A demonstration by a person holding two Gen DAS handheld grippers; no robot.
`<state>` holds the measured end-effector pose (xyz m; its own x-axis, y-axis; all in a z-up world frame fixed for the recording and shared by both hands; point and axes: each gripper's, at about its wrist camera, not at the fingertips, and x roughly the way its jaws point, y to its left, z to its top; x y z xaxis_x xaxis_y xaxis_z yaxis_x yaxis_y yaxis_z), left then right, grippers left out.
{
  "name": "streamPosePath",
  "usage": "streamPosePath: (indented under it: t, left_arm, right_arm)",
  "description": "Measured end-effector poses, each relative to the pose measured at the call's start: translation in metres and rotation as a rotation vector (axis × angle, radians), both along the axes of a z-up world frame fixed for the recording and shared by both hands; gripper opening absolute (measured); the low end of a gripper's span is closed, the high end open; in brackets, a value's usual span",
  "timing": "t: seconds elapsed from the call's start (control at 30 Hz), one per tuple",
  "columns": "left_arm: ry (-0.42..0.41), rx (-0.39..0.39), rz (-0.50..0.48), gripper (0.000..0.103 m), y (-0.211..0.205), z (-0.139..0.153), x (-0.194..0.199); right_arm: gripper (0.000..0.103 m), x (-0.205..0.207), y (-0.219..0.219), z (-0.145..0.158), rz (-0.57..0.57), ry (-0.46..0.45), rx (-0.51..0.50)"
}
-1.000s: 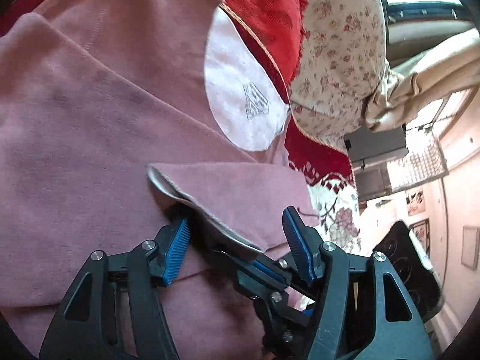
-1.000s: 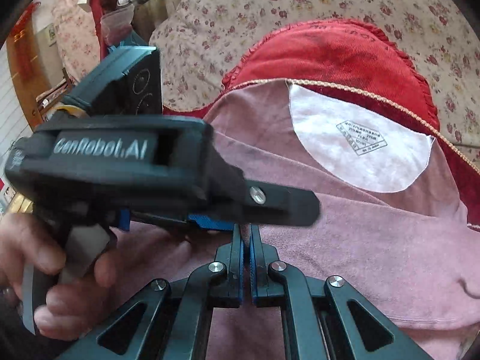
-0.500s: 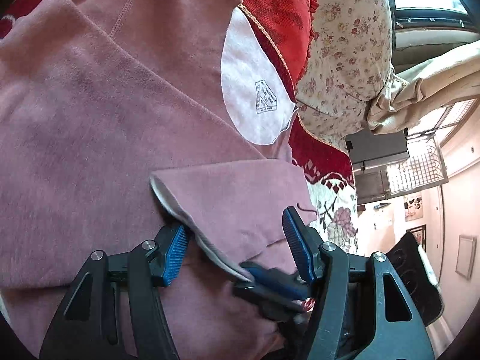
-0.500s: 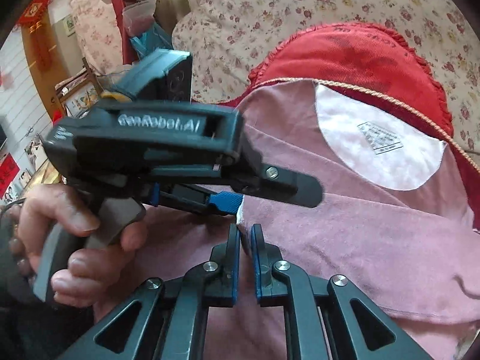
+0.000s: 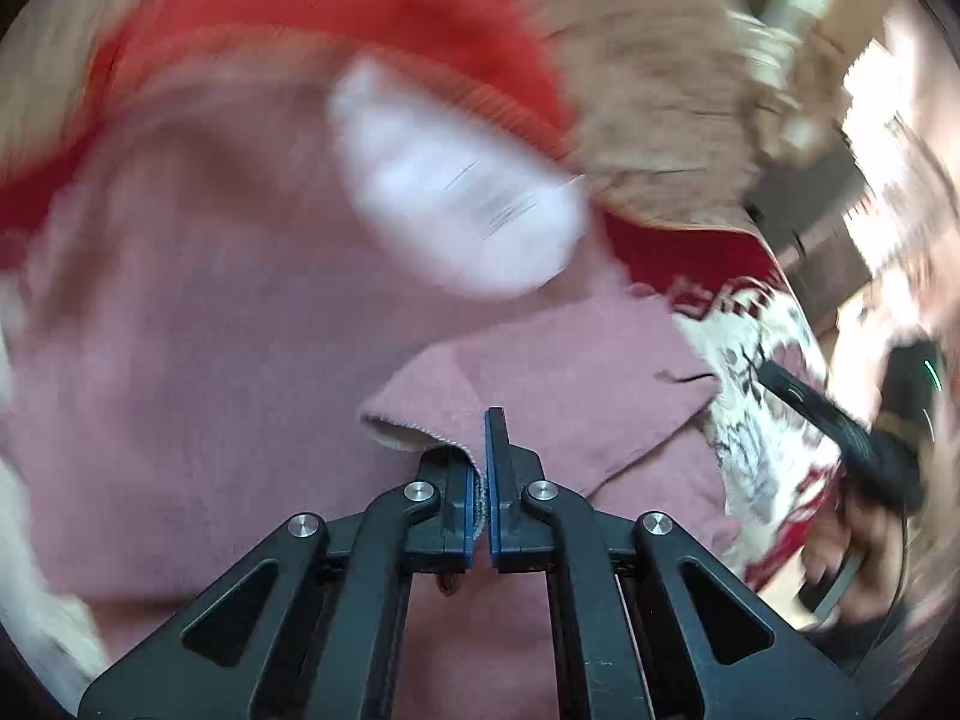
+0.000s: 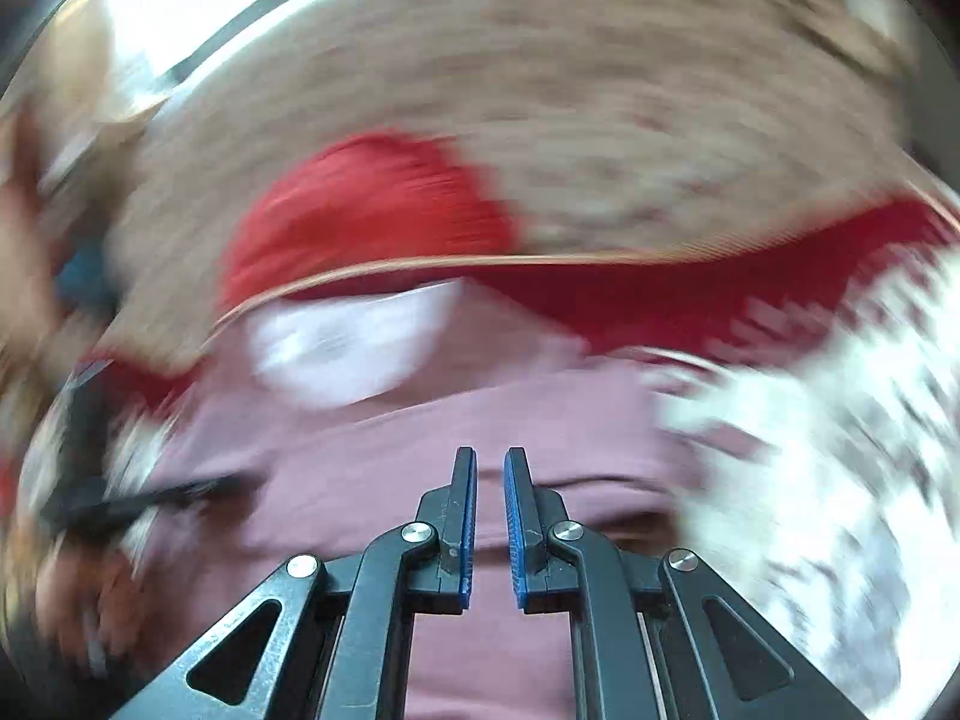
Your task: Fold small clothes
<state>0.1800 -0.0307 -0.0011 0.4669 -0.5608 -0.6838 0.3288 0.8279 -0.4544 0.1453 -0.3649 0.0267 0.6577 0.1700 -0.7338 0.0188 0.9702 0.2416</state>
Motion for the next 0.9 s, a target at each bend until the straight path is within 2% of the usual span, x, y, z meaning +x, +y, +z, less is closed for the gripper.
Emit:
streamPosePath:
  t: [0.03, 0.1, 0.2, 0.3, 0.47, 0.57, 0.73, 0.83, 0.9]
  left_arm:
    - [-0.106, -0.011, -0.028, 0.002, -0.003, 0.021, -0.008]
    - [-0.222, -0.068, -0.038, 0.002, 0.003, 0.046, -0.015]
    - [-0.267, -0.115, 0.022, 0.002, 0.03, 0.058, -0.008]
    - [-0.217, -0.123, 0.136, 0.001, 0.065, 0.052, 0.006]
    - [-0.099, -0.072, 0.275, 0.001, 0.096, 0.03, 0.018]
    - [-0.076, -0.035, 0.314, 0.001, 0.101, 0.023, 0.017]
    - [-0.079, -0.031, 0.343, 0.001, 0.107, 0.023, 0.013]
    - [-0.036, -0.042, 0.349, 0.001, 0.11, 0.017, 0.013]
    - [-0.01, -0.014, 0.361, 0.001, 0.111, 0.011, 0.013]
  right_arm:
    - [0.008, 0.002, -0.01, -0.001, -0.061, 0.016, 0.007]
    - [0.008, 0.001, -0.035, -0.005, -0.181, 0.034, 0.037]
    - [0.008, -0.001, -0.047, -0.005, -0.223, 0.025, 0.113]
    - [0.008, 0.002, -0.046, -0.008, -0.215, 0.052, 0.101]
    - [0.008, 0.012, -0.032, -0.021, -0.167, 0.105, 0.037]
    - [0.008, 0.013, -0.027, -0.024, -0.151, 0.11, 0.031]
    - [0.008, 0.014, -0.024, -0.025, -0.141, 0.113, 0.007]
    - [0.008, 0.015, -0.026, -0.024, -0.149, 0.114, 0.005]
    - [0.008, 0.015, -0.026, -0.024, -0.148, 0.113, 0.003]
